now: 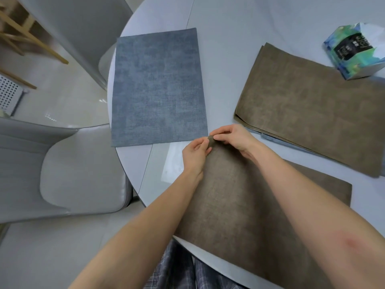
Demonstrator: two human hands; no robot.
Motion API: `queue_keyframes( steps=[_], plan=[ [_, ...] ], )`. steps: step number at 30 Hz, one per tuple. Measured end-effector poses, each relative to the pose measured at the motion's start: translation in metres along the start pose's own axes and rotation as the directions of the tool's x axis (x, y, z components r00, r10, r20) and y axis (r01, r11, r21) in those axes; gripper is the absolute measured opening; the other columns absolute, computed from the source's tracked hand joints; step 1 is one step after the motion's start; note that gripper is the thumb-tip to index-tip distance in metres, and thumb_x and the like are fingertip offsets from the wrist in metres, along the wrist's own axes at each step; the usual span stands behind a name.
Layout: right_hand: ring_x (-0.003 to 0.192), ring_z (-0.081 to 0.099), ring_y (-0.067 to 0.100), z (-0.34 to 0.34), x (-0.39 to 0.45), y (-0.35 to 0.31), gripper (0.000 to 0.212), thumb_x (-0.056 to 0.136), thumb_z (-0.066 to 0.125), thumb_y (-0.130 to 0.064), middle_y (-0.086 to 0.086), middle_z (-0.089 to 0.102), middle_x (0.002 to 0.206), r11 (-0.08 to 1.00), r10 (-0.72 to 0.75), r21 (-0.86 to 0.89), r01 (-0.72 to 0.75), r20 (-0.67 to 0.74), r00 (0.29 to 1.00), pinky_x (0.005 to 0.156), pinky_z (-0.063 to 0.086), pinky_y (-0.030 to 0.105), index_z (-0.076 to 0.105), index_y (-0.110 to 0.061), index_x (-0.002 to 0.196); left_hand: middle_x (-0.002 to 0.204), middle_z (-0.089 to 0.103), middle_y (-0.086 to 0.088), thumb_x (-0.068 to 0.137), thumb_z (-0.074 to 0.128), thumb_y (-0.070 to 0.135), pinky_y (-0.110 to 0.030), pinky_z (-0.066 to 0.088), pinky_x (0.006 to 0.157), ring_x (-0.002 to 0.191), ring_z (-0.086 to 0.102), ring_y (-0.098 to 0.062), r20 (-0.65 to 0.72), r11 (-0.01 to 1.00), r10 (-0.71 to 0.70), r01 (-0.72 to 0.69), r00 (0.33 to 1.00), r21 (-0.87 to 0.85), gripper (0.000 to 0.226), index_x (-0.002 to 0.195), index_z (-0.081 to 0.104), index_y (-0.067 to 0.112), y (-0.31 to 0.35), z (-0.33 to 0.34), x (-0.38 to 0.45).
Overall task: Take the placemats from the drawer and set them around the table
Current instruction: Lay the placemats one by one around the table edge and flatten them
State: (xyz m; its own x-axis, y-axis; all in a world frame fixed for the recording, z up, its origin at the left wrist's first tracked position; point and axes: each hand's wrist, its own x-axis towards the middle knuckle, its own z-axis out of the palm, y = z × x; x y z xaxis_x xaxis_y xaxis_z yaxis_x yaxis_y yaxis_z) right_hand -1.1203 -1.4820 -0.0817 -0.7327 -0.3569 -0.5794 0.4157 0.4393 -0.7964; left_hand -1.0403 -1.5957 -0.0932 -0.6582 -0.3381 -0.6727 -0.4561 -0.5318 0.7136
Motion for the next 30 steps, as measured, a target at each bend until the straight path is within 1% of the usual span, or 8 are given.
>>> queue_keyframes(
  steps=[7, 13, 16, 18, 21, 23, 26, 30],
  plan=[
    [0.065, 0.058, -0.007, 0.002, 0.002, -0.001, 0.019, 0.084, 0.066, -0.005, -0.006, 0.068, 0.082, 0.999, -0.033, 0.015, 0.034, -0.055, 0.998, 0.056, 0.039, 0.000, 0.072, -0.011, 0.101, 0.092, 0.069, -0.001, 0.092, 0.060, 0.004, -0.019, 0.054, 0.081, 0.086, 0.065, -0.008, -0.038, 0.997, -0.046, 0.044, 0.998, -0.061, 0.019, 0.109, 0.067, -0.001, 0.000, 0.004, 0.002],
    [0.064, 0.053, 0.004, 0.003, 0.005, -0.004, 0.012, 0.085, 0.065, -0.008, -0.005, 0.064, 0.072, 0.991, -0.033, -0.133, 0.029, -0.027, 0.999, 0.061, 0.039, 0.014, 0.072, -0.012, 0.094, 0.089, 0.068, -0.002, 0.091, 0.061, 0.003, -0.016, 0.054, 0.075, 0.084, 0.065, -0.009, -0.056, 1.000, -0.004, 0.002, 0.998, -0.026, 0.010, 0.097, 0.068, 0.004, 0.000, 0.005, 0.002],
    [0.071, 0.054, 0.011, 0.004, 0.006, -0.006, 0.013, 0.085, 0.066, -0.007, -0.004, 0.063, 0.074, 0.992, -0.066, -0.109, 0.061, -0.043, 0.997, 0.063, 0.043, 0.017, 0.071, -0.012, 0.096, 0.087, 0.067, -0.001, 0.089, 0.061, 0.004, -0.022, 0.056, 0.081, 0.080, 0.066, -0.010, -0.065, 0.977, 0.129, -0.116, 0.989, 0.181, 0.012, 0.098, 0.069, 0.006, 0.007, 0.000, 0.002],
    [0.081, 0.057, 0.015, 0.004, 0.002, -0.001, 0.018, 0.084, 0.066, -0.009, -0.003, 0.066, 0.085, 0.947, -0.206, -0.280, 0.161, -0.142, 0.968, 0.075, 0.046, 0.024, 0.071, -0.013, 0.101, 0.099, 0.066, 0.001, 0.089, 0.060, 0.005, -0.023, 0.052, 0.086, 0.085, 0.064, -0.009, -0.014, 0.828, 0.338, -0.291, 0.941, 0.480, 0.023, 0.111, 0.066, 0.007, 0.012, -0.007, 0.001],
    [0.119, 0.053, 0.022, 0.009, -0.015, 0.021, 0.030, 0.090, 0.057, -0.012, 0.006, 0.061, 0.126, 0.738, -0.454, -0.633, 0.232, -0.212, 0.866, 0.102, 0.041, 0.035, 0.064, -0.010, 0.119, 0.125, 0.060, -0.001, 0.092, 0.051, 0.006, -0.020, 0.042, 0.098, 0.113, 0.057, -0.015, 0.334, 0.402, 0.528, -0.576, 0.781, 0.712, 0.035, 0.126, 0.059, 0.012, 0.015, -0.017, -0.002],
    [0.140, 0.033, 0.022, 0.013, -0.027, 0.045, 0.044, 0.096, 0.047, -0.020, 0.007, 0.040, 0.149, 0.607, -0.457, -0.759, 0.233, -0.095, 0.884, 0.116, 0.025, 0.035, 0.046, -0.009, 0.139, 0.145, 0.047, -0.004, 0.097, 0.046, 0.011, -0.018, 0.023, 0.111, 0.137, 0.039, -0.018, 0.573, 0.123, 0.400, -0.662, 0.715, 0.740, 0.043, 0.140, 0.047, 0.011, 0.010, -0.023, 0.000],
    [0.146, -0.006, 0.011, 0.017, -0.035, 0.070, 0.062, 0.097, 0.014, -0.045, -0.005, -0.005, 0.158, 0.403, -0.336, -0.892, 0.203, 0.062, 0.940, 0.120, -0.001, 0.032, 0.005, -0.018, 0.152, 0.161, 0.014, -0.007, 0.102, 0.039, 0.030, -0.027, 0.001, 0.120, 0.149, 0.010, -0.019, 0.688, -0.232, 0.148, -0.651, 0.711, 0.723, 0.059, 0.152, 0.018, 0.007, 0.003, -0.028, 0.008],
    [0.144, -0.012, 0.008, 0.010, -0.039, 0.067, 0.072, 0.087, 0.000, -0.053, -0.006, -0.010, 0.158, 0.387, -0.311, -0.900, 0.198, 0.074, 0.948, 0.118, -0.008, 0.029, -0.002, -0.023, 0.152, 0.160, 0.015, -0.010, 0.100, 0.040, 0.040, -0.037, 0.001, 0.121, 0.148, 0.012, -0.022, 0.713, -0.459, 0.064, -0.614, 0.698, 0.642, 0.066, 0.152, 0.017, 0.006, 0.014, -0.025, 0.013]
  ],
)
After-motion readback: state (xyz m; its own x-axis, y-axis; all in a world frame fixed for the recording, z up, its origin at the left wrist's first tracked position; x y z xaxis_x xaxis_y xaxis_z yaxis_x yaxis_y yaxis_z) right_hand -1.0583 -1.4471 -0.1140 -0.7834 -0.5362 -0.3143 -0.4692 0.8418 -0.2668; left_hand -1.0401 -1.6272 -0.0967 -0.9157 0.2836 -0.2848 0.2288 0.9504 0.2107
